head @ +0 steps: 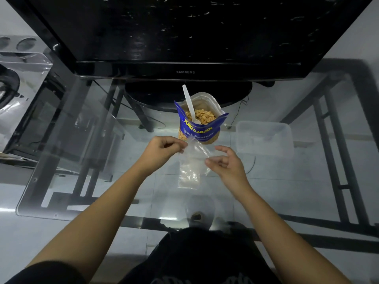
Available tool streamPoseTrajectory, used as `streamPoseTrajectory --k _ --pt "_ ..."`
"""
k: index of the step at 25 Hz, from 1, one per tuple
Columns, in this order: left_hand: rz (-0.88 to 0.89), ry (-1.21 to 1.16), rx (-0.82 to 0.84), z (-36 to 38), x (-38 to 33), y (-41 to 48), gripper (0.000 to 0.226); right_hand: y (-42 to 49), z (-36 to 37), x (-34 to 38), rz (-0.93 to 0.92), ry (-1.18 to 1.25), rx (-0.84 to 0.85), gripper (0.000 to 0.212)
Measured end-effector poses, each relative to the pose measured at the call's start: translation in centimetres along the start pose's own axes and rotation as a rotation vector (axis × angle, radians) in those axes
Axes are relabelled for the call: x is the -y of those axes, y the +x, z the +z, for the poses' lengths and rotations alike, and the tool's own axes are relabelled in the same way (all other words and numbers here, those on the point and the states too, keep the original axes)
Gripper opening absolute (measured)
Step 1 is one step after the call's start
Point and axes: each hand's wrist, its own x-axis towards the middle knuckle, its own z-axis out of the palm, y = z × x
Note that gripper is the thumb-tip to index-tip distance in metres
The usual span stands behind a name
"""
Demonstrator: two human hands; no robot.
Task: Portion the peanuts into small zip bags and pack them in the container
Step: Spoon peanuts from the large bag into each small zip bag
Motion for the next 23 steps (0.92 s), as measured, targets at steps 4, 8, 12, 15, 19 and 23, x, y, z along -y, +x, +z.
streamPoseTrajectory --k 4,8,12,15,19,23 --pt "0.092 -0.018 0.068 -1.4 -0.9 0.1 0.018 0.5 -1.3 2.0 -0.071 -0.004 0.069 0.058" --pt "0.135 -0.068 0.067 -2.0 -2.8 0.0 0.015 0.5 -2.2 4.6 -0.166 -0.026 0.070 0.052" --pt "0.175 -0.104 0.010 -2.3 -5.4 0.1 0.017 0.4 -2.3 6.9 -0.265 -0.096 0.015 0.055" --pt "0.165 -0.011 -0.010 -2.5 -6.9 0.2 0.009 0.8 -2.8 8.2 -0.280 -0.112 0.041 0.061" --pt "0.193 0.031 -0.155 -2.4 -7.4 0.6 0.015 1.4 -3.3 9.8 -0.248 0.005 0.081 0.078" --pt "0.212 0.036 -0.153 -2.6 -7.6 0.9 0.016 1.7 -3.3 10.4 -0.281 -0.067 0.008 0.077"
